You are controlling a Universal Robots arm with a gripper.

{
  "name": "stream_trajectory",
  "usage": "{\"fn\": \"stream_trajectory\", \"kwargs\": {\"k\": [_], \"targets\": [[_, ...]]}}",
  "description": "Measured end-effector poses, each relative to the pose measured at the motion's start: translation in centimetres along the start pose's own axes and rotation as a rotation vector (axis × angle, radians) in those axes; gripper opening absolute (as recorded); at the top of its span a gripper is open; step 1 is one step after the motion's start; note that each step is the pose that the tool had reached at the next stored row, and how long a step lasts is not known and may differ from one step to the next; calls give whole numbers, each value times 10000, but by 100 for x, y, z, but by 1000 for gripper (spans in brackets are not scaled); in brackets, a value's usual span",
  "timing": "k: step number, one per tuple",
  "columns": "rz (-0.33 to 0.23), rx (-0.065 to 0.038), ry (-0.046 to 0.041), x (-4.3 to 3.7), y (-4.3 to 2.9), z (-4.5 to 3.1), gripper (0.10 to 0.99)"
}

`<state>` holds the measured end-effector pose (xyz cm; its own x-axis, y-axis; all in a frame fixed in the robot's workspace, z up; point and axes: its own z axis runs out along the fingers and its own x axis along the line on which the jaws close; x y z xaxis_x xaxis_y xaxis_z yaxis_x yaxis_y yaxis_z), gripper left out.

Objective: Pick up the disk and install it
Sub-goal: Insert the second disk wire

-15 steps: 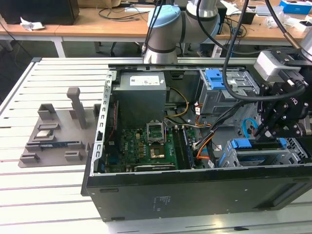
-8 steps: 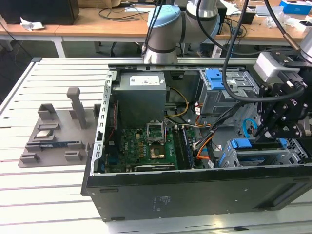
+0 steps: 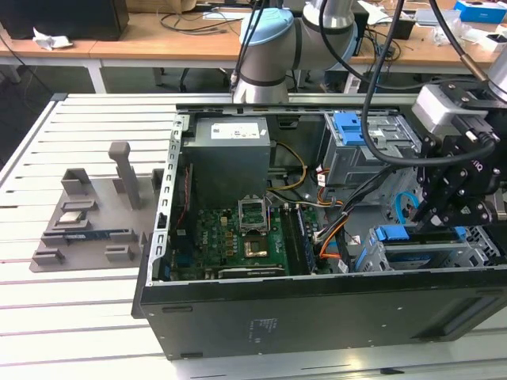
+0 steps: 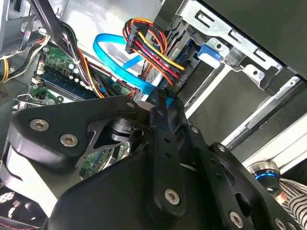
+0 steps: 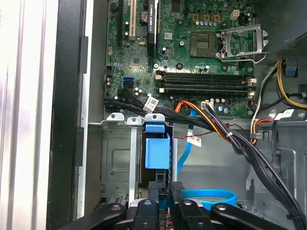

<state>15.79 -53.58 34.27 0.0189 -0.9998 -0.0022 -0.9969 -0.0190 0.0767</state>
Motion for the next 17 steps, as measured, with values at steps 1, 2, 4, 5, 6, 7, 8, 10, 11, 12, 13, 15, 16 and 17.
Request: {"fn": "stream_trajectory", "kwargs": {"k": [1, 2, 4, 5, 6, 7, 8, 10, 11, 12, 13, 15, 16, 17], "targets": [[0, 0, 1, -1, 3, -44, 235], [-1, 1, 1, -5, 6, -81, 235], [-1, 0, 2, -24, 17, -227, 153], [-1, 0, 1, -31, 22, -292, 106], [-1, 1, 2, -41, 30, -397, 106], [-1, 0, 1, -44, 35, -464, 106], [-1, 0, 3, -45, 38, -500, 106], [-1, 0, 0, -45, 40, -535, 106], [-1, 0, -1, -45, 41, -539, 106], [-1, 0, -1, -45, 41, -539, 106], [-1, 0, 1, -45, 41, -540, 106], [-1, 0, 1, -45, 41, -541, 106], [-1, 0, 1, -45, 41, -541, 106], [-1, 0, 1, -45, 41, -541, 106]]}}
